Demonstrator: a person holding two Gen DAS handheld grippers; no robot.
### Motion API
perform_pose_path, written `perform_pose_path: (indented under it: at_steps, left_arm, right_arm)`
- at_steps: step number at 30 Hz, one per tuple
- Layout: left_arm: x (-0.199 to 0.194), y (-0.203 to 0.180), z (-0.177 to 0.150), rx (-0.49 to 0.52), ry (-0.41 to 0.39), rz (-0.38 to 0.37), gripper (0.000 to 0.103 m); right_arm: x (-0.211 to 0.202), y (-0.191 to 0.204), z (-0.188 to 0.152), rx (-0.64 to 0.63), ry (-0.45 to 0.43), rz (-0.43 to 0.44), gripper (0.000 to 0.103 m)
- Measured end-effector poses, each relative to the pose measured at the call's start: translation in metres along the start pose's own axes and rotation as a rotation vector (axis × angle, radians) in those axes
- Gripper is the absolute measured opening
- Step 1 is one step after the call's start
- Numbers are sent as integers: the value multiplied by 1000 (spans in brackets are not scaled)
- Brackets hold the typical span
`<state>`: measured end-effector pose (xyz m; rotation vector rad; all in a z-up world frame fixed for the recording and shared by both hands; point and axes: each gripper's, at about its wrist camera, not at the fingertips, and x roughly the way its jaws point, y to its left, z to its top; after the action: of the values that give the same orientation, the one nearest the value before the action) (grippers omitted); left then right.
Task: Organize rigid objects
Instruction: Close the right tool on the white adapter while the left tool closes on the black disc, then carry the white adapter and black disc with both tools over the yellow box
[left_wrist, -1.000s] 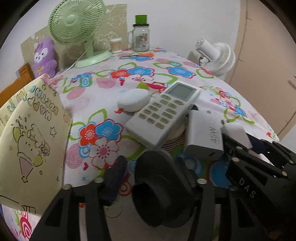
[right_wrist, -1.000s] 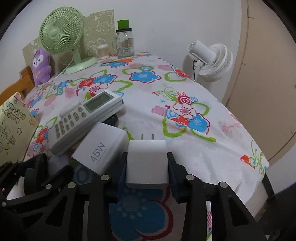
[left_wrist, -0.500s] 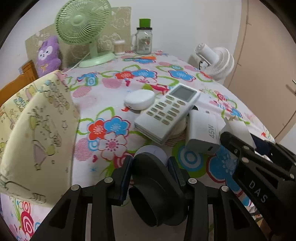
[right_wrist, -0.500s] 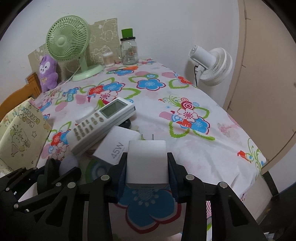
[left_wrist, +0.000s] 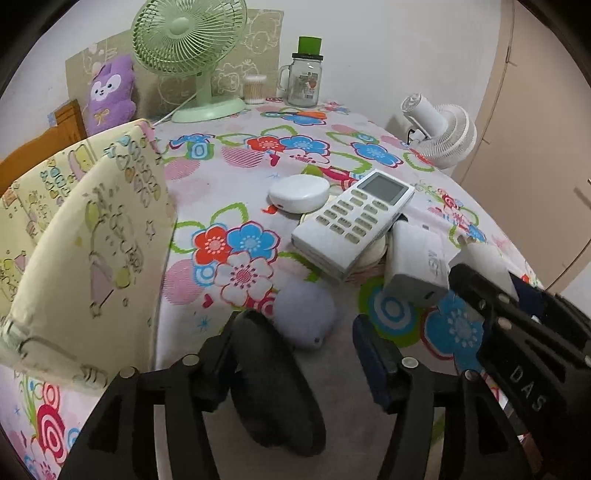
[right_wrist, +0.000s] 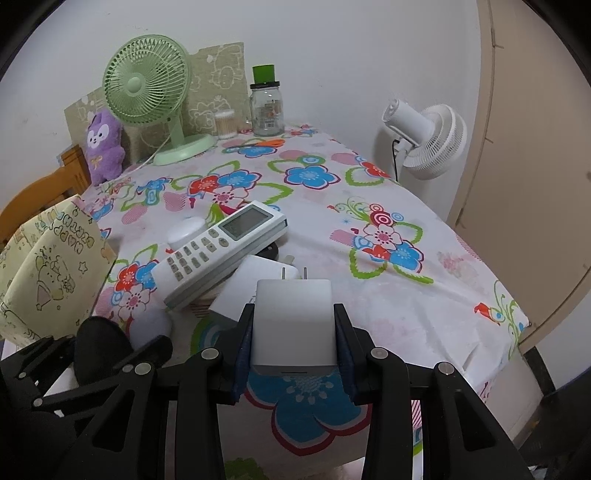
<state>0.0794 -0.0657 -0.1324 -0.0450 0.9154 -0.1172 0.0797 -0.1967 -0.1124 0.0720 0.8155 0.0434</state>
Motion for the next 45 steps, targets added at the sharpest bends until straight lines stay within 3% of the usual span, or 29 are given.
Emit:
perform_pose_path:
  at_steps: [3, 6, 12, 34, 45]
  left_arm:
    - [-2, 4, -6, 1, 11, 14, 63]
    - [-3, 9, -11, -5, 13, 44, 35]
    - [-13, 16, -13, -24, -20, 26, 20]
    - [-60, 9, 22, 23, -134, 39, 19]
    - [-84, 23, 37, 15, -144, 32, 19]
  right_arm:
    - [-2, 4, -1, -6, -3, 4, 42]
    - [-4, 10, -3, -16, -1, 15, 42]
    - [-6, 20, -7, -37, 8, 34, 42]
    - [-33, 34, 22, -50, -31, 59, 43]
    - [-55, 52, 44, -79, -57, 83, 43]
